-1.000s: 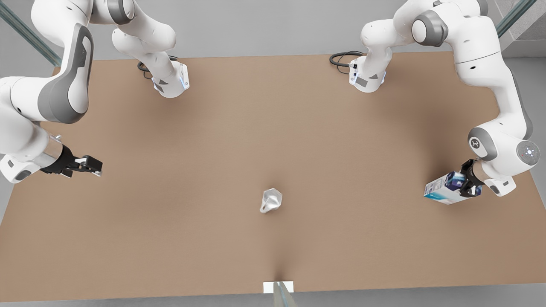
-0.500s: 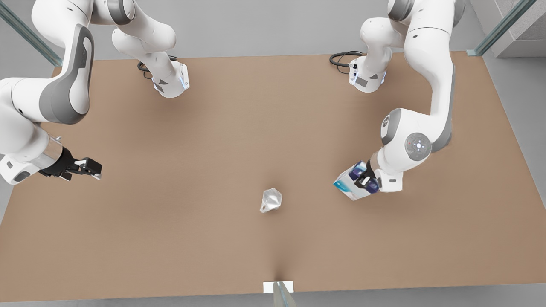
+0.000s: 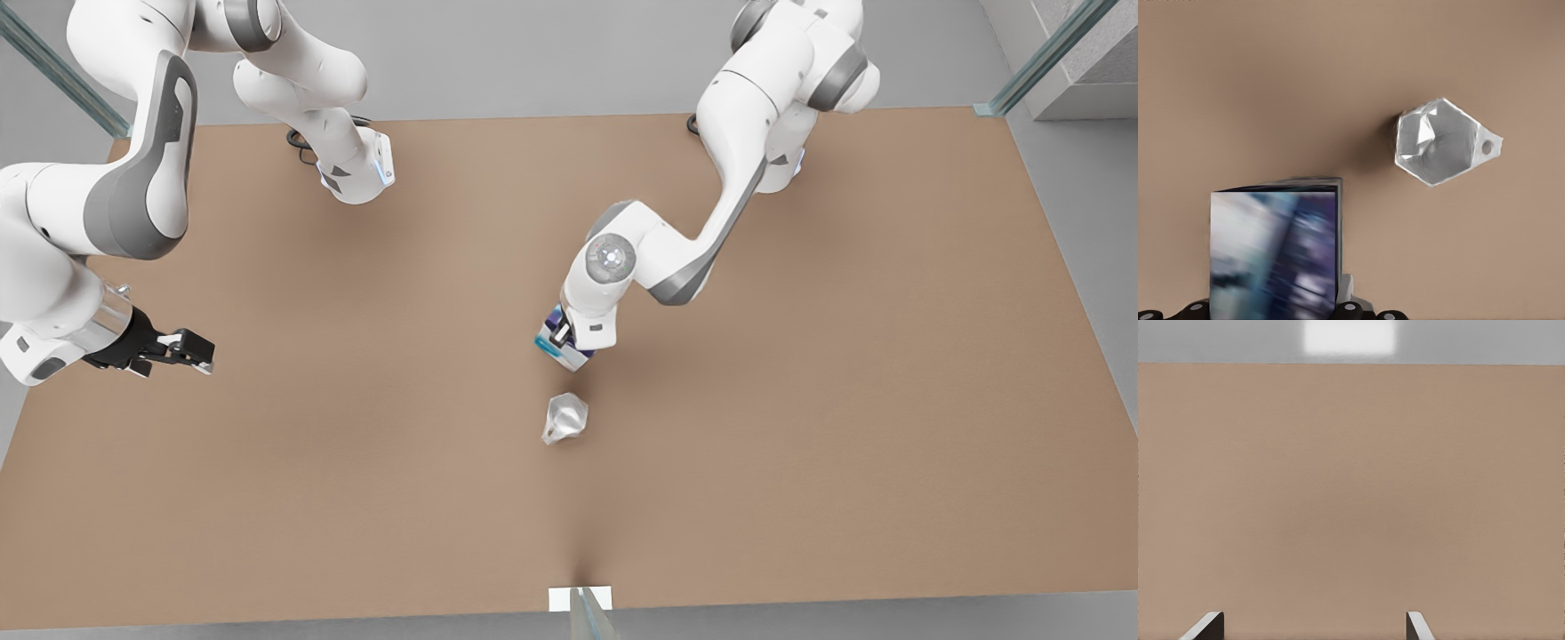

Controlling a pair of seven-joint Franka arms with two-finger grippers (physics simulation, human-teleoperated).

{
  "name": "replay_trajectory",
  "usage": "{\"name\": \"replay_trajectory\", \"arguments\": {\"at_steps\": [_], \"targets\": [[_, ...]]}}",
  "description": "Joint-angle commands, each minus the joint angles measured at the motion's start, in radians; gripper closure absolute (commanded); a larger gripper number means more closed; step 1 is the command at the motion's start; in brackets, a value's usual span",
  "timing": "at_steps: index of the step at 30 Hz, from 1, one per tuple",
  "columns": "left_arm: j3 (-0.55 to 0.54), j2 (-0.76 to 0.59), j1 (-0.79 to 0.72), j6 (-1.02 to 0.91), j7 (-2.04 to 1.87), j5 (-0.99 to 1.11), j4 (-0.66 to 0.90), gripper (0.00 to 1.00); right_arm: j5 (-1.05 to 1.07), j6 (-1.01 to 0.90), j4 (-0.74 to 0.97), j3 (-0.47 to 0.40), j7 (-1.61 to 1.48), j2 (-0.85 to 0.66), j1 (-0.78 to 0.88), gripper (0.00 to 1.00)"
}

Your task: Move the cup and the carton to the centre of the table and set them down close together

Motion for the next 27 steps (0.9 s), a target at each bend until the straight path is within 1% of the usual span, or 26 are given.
{"name": "replay_trajectory", "arguments": {"at_steps": [1,2,9,11,12,13,14,16,17,18,19,20,21,22,23,25,27], "targets": [[0.0,0.003,0.0,0.004,0.0,0.015,0.0,0.15,-0.001,0.0,0.0,0.0,0.0,0.0,0.0,0.0],[0.0,0.005,0.0,0.002,-0.002,0.012,0.0,0.0,-0.001,0.0,0.0,0.0,-0.001,0.0,0.0,0.0],[0.0,-0.009,-0.008,-0.012,-0.002,0.016,0.004,0.0,-0.001,0.0,0.002,0.0,0.0,0.0,0.0,0.0],[0.0,-0.018,-0.008,-0.17,-0.002,0.016,0.125,0.0,-0.001,0.0,0.0,0.0,0.0,0.0,-0.001,0.0],[0.009,-0.022,-0.006,-0.22,0.006,0.019,0.158,0.0,-0.001,0.0,0.0,0.0,0.0,0.0,0.0,0.0],[0.023,-0.026,0.001,-0.281,0.076,0.065,0.188,0.0,-0.001,0.002,0.0,0.0,0.0,0.0,-0.001,0.0],[0.104,-0.037,0.011,-0.351,0.34,0.076,0.2,0.0,-0.002,0.0,0.002,0.0,-0.001,0.0,0.0,0.0],[0.336,-0.035,0.025,-0.389,0.817,-0.034,0.195,0.0,-0.002,0.009,0.002,0.0,-0.001,-0.002,0.0,0.0],[0.425,-0.032,0.061,-0.407,1.046,-0.091,0.191,0.0,-0.002,0.008,0.002,0.0,-0.004,-0.002,-0.001,0.0],[0.495,-0.037,0.087,-0.443,1.239,-0.088,0.195,0.0,0.001,-0.002,0.005,0.001,-0.001,-0.017,0.002,0.0],[0.557,-0.048,0.087,-0.456,1.377,-0.088,0.198,0.0,0.005,0.009,0.048,0.012,0.002,-0.006,0.002,0.0],[0.607,-0.077,0.09,-0.458,1.52,-0.079,0.2,0.0,0.001,0.018,0.046,0.018,-0.006,0.011,-0.001,0.0],[0.497,-0.161,0.221,-0.46,1.569,-0.055,0.192,0.0,0.005,0.018,0.049,0.018,-0.004,0.011,0.0,0.0],[0.327,-0.207,0.337,-0.46,1.585,0.092,0.186,0.0,0.008,0.017,0.069,0.018,-0.004,0.0,0.0,0.0],[0.23,-0.227,0.406,-0.463,1.585,0.159,0.186,0.0,0.008,0.02,0.078,0.023,-0.006,0.006,0.0,0.0],[0.187,-0.247,0.434,-0.463,1.585,0.191,0.185,0.0,-0.002,0.02,0.077,0.021,-0.006,0.011,-0.001,0.0],[0.183,-0.249,0.434,-0.463,1.583,0.196,0.185,0.0,0.001,0.018,0.075,0.023,-0.006,0.012,-0.001,0.0]]}}
